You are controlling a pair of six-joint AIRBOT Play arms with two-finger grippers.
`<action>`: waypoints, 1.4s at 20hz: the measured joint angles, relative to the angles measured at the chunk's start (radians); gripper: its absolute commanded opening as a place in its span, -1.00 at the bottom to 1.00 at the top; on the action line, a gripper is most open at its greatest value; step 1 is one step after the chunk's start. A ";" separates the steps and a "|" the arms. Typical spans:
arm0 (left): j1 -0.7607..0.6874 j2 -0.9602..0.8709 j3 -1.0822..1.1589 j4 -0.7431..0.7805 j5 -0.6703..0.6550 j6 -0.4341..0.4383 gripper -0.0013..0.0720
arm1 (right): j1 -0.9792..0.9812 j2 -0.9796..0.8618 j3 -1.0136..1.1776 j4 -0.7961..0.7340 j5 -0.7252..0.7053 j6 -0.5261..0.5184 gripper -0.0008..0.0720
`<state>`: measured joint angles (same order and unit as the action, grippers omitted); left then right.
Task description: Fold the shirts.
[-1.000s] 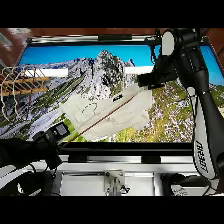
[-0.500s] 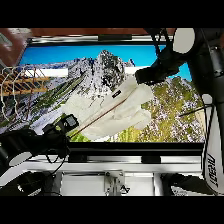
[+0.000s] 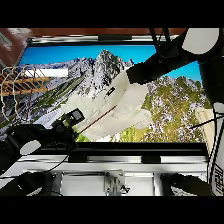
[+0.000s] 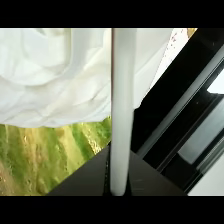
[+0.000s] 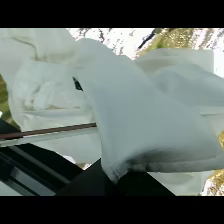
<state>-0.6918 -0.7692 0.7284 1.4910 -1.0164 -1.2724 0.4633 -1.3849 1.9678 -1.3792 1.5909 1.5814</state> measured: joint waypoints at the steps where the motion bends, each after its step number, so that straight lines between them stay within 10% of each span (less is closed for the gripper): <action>1: 0.004 -0.011 0.005 -0.010 0.030 -0.013 -0.82 | 0.001 0.001 0.000 0.022 0.000 0.002 -0.74; 16: 0.066 -0.173 0.135 -0.142 0.227 -0.146 -0.82 | 0.092 0.002 0.000 0.151 0.137 0.039 -0.74; 17: 0.073 -0.175 0.145 -0.142 0.229 -0.146 -0.82 | 0.101 0.002 0.000 0.123 0.146 0.050 -0.64; 19: 0.083 -0.178 0.163 -0.147 0.226 -0.148 -0.82 | 0.112 0.002 0.000 0.068 0.165 0.063 0.72; 28: 0.093 -0.179 0.231 -0.144 0.119 -0.075 -0.82 | 0.036 0.005 0.000 -0.261 0.180 -0.005 0.75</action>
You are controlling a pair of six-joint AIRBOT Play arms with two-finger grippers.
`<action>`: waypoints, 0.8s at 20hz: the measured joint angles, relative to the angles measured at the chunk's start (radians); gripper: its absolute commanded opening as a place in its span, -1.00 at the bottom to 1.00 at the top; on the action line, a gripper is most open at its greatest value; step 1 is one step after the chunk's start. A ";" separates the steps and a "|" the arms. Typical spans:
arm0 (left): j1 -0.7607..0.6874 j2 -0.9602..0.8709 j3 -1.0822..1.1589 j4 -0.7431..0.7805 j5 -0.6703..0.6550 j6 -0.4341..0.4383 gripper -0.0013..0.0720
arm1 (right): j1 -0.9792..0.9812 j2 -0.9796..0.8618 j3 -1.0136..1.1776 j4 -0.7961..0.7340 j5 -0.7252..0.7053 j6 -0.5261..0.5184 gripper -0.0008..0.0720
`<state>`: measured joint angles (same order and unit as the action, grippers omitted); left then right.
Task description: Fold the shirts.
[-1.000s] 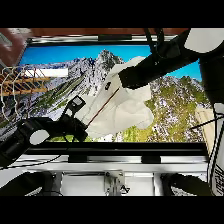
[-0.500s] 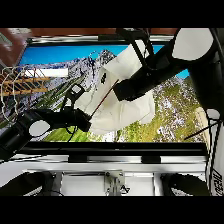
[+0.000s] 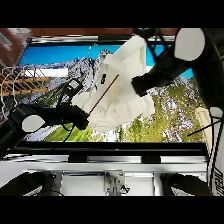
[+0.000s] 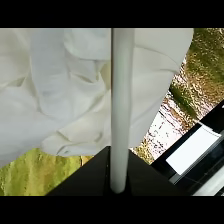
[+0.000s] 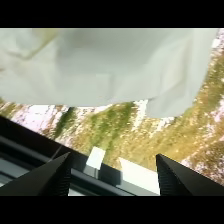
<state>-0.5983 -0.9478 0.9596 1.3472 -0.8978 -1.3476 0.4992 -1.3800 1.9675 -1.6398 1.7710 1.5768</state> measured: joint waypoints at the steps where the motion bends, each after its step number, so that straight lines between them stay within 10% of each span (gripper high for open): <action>1: 0.000 0.000 0.003 0.005 -0.012 0.006 -0.82 | -0.050 0.001 0.000 -0.005 -0.004 -0.016 0.75; 5: 0.001 0.000 0.008 0.026 -0.046 0.046 -0.82 | -0.264 -0.004 0.000 -0.002 -0.046 -0.211 0.75; 11: 0.002 0.000 0.010 0.062 -0.108 0.130 -0.82 | -0.387 -0.043 0.000 0.249 -0.149 -1.019 0.75; 16: 0.002 0.000 0.010 0.073 -0.126 0.187 -0.82 | -0.344 -0.090 0.000 0.335 -0.299 -1.341 0.75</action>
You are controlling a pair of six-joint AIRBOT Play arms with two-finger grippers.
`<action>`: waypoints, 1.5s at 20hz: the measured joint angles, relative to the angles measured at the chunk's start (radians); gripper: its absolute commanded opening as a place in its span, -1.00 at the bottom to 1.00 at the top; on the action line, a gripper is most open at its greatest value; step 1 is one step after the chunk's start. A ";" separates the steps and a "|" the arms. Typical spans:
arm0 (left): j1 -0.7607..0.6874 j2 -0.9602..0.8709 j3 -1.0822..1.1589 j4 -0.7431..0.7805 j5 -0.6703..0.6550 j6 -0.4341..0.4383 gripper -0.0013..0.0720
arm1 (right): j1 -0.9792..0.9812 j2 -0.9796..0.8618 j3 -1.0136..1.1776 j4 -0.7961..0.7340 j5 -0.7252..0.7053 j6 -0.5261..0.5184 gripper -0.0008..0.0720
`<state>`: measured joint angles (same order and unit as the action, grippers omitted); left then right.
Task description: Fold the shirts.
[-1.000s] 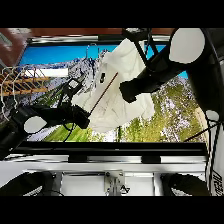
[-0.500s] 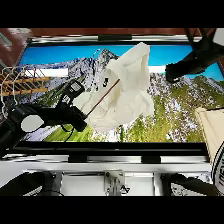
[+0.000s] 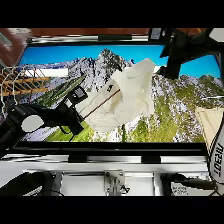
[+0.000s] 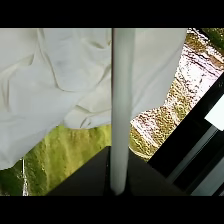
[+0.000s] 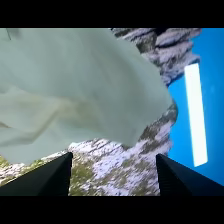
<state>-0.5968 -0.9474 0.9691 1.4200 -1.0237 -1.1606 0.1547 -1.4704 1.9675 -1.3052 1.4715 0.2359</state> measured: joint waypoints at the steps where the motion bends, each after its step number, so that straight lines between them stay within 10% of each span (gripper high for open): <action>1: 0.000 0.000 0.000 0.001 -0.002 0.010 -0.82 | 0.016 -0.011 0.000 0.002 -0.016 -0.038 0.75; 11: 0.004 0.000 0.001 0.012 0.005 0.078 -0.82 | 0.070 -0.077 0.000 0.003 -0.043 -0.141 0.75; 15: 0.004 0.005 0.016 0.022 0.026 0.103 -0.82 | 0.094 -0.122 0.000 -0.006 0.010 -0.140 0.24; 17: 0.004 0.008 0.034 0.036 0.046 0.111 -0.82 | 0.099 -0.134 0.000 -0.024 0.016 -0.131 -0.61; 21: 0.033 0.009 0.052 0.058 0.119 0.115 -0.77 | 0.100 -0.141 0.000 -0.051 0.050 -0.096 -0.74; 24: 0.086 0.012 0.060 0.057 0.209 0.103 0.94 | 0.106 -0.140 -0.001 -0.034 0.078 -0.075 -0.74; 30: 0.257 0.014 0.128 0.097 0.217 0.065 0.92 | 0.103 -0.105 -0.001 -0.049 0.073 -0.037 -0.74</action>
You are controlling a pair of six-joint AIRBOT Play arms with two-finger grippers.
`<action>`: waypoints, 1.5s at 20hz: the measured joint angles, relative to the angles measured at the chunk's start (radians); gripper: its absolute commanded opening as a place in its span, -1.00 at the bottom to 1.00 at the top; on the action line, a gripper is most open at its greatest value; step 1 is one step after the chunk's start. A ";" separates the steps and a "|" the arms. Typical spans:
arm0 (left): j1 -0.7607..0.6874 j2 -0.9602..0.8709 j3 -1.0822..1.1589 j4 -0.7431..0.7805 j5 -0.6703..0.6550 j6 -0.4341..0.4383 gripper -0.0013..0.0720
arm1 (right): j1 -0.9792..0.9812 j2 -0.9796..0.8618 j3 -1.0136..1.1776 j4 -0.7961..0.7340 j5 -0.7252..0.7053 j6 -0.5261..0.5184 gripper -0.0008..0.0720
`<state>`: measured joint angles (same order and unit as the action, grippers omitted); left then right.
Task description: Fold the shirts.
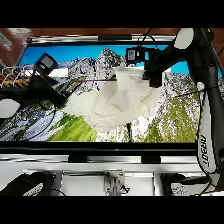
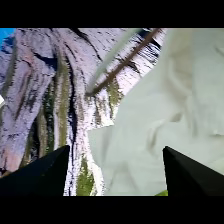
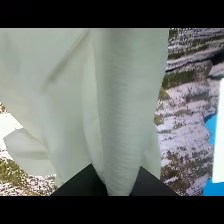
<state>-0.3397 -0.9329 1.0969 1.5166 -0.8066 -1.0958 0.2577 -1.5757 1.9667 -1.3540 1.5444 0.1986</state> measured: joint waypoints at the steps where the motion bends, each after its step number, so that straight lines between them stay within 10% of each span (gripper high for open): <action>1: 0.034 0.001 0.024 0.005 -0.004 -0.009 0.88 | -0.001 0.009 0.000 -0.010 -0.005 0.009 -0.74; 5: 0.180 0.021 0.101 0.008 -0.009 -0.168 0.49 | 0.000 0.060 0.000 -0.011 -0.003 0.062 -0.74; 11: 0.253 0.034 -0.036 -0.237 -0.075 -0.393 0.52 | 0.008 0.149 0.000 0.008 0.010 0.183 -0.74; 22: -0.118 -0.196 -0.353 -0.864 0.435 -0.447 0.51 | 0.031 0.178 0.000 0.011 0.033 0.281 -0.74; 26: -0.187 -0.308 -0.277 -0.914 0.537 -0.450 -0.74 | 0.032 0.178 0.000 0.010 0.034 0.299 -0.74; 30: -0.164 -0.347 -0.225 -0.924 0.585 -0.410 -0.80 | 0.032 0.178 0.000 0.008 0.035 0.333 -0.74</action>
<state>-0.5034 -1.2797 0.8715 0.5926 -0.2218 -1.5055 0.2893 -1.3975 1.9667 -1.3460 1.5791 0.5316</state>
